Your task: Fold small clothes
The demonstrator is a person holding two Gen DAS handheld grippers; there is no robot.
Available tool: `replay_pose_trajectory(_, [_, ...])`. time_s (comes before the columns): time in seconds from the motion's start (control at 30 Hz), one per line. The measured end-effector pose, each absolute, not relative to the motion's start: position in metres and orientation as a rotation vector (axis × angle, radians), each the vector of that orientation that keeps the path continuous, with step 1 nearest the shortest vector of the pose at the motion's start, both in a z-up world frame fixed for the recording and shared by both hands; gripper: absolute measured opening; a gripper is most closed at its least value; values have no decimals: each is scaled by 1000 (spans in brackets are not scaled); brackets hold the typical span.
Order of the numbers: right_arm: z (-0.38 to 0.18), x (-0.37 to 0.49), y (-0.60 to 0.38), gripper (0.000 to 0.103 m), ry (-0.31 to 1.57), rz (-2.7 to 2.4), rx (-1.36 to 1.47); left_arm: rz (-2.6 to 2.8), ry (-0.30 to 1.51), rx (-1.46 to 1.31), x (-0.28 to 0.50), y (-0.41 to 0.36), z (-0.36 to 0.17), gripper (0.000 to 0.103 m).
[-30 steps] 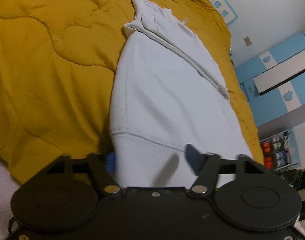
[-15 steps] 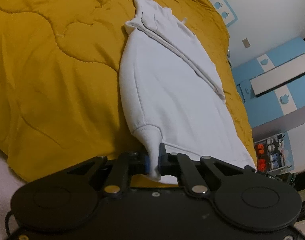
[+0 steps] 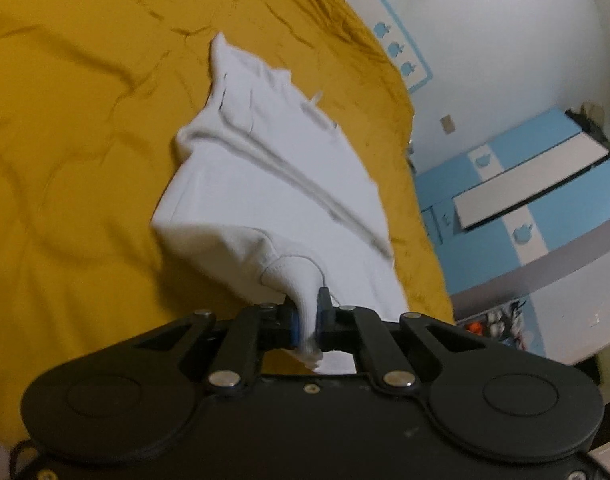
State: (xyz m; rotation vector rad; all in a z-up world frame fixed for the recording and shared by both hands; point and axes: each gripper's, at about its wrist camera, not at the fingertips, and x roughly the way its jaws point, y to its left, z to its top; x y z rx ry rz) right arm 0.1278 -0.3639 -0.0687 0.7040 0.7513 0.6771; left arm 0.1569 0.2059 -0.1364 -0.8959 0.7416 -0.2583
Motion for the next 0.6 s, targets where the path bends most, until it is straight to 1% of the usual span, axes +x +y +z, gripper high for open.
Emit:
replay_pose_trajectory(0.17, [-53, 185, -352, 9, 701, 654, 710, -271, 699, -866, 219, 222, -119, 4])
replay_pose_trajectory(0.4, [-32, 312, -315, 9, 653, 632, 668, -268, 642, -809, 339, 250, -97, 4])
replay_pose_trajectory(0.5, [-30, 365, -292, 9, 647, 609, 650, -244, 635, -793, 396, 263, -98, 4])
replay_pose_trajectory(0.6, [-41, 411, -269, 9, 654, 554, 635, -197, 642, -806, 450, 277, -114, 5])
